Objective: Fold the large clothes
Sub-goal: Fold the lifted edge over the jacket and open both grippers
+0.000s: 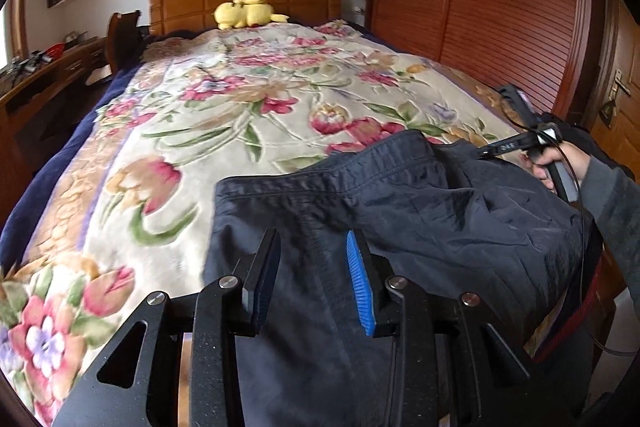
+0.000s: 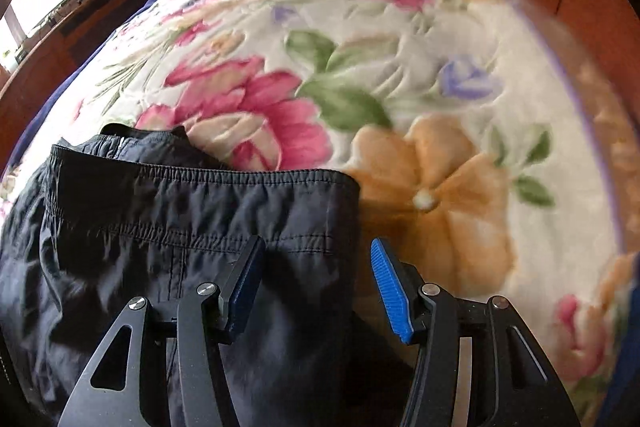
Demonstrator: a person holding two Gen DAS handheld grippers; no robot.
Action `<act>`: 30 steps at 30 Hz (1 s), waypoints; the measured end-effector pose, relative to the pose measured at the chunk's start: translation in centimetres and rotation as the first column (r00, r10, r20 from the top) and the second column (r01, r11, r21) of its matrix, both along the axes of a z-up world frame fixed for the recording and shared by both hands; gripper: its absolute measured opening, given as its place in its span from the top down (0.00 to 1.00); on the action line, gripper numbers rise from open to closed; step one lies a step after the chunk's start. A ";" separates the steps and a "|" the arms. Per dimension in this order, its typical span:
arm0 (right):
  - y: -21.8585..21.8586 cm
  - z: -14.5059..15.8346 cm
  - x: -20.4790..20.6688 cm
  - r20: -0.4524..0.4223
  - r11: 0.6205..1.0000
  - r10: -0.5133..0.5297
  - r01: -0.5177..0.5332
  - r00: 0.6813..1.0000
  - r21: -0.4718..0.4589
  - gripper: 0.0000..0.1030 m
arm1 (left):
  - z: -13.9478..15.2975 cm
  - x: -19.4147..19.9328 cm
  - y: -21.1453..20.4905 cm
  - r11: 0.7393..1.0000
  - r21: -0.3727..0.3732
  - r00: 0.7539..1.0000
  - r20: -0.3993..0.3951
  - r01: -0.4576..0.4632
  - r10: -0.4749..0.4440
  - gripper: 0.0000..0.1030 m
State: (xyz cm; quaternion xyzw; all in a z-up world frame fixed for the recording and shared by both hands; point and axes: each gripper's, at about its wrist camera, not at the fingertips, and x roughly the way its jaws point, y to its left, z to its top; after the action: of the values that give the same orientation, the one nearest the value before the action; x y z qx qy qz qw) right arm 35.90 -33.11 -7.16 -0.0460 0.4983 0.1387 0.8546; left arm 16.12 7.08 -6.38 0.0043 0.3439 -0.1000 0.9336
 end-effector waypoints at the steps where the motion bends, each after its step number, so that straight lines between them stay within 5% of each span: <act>1: -0.1 -0.6 0.7 -0.039 1.000 0.006 -0.005 0.999 0.031 0.45 | -0.3 0.4 -0.6 1.000 0.001 1.000 -0.008 0.015 -0.015 0.66; 6: -0.3 -1.3 2.4 -0.041 0.997 0.006 -0.003 0.999 0.080 0.47 | -1.5 1.7 -3.0 0.997 0.007 0.997 -0.037 0.075 -0.074 0.66; 10: -0.2 -0.9 1.8 0.032 0.999 0.016 -0.017 0.999 0.034 0.90 | -2.2 2.1 -4.6 0.994 0.023 0.993 -0.050 0.106 -0.105 0.66; 16: -1.2 1.1 0.1 0.187 0.999 -0.042 0.041 0.981 0.009 0.93 | -3.0 1.9 -5.6 0.992 0.008 0.989 -0.075 0.129 -0.128 0.66; 22: 0.1 0.6 0.1 0.178 0.996 -0.029 0.044 0.984 -0.081 0.89 | -3.5 1.7 -5.6 0.992 0.000 0.988 -0.090 0.123 -0.123 0.66; 27: 2.2 3.0 -1.3 0.272 0.988 -0.026 0.066 0.962 -0.137 0.51 | -3.9 1.2 -5.2 0.994 -0.007 0.989 -0.100 0.112 -0.112 0.66; 30: 4.4 4.7 -3.0 0.295 0.993 0.041 -0.006 0.955 -0.120 0.46 | -4.0 0.9 -4.9 0.994 -0.009 0.989 -0.101 0.107 -0.107 0.66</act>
State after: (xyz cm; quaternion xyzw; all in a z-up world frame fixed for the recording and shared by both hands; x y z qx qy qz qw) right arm 32.90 -28.71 -2.49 -0.1225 0.3713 0.1108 0.9137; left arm 17.05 2.17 -10.41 0.0160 0.3900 -0.1506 0.9083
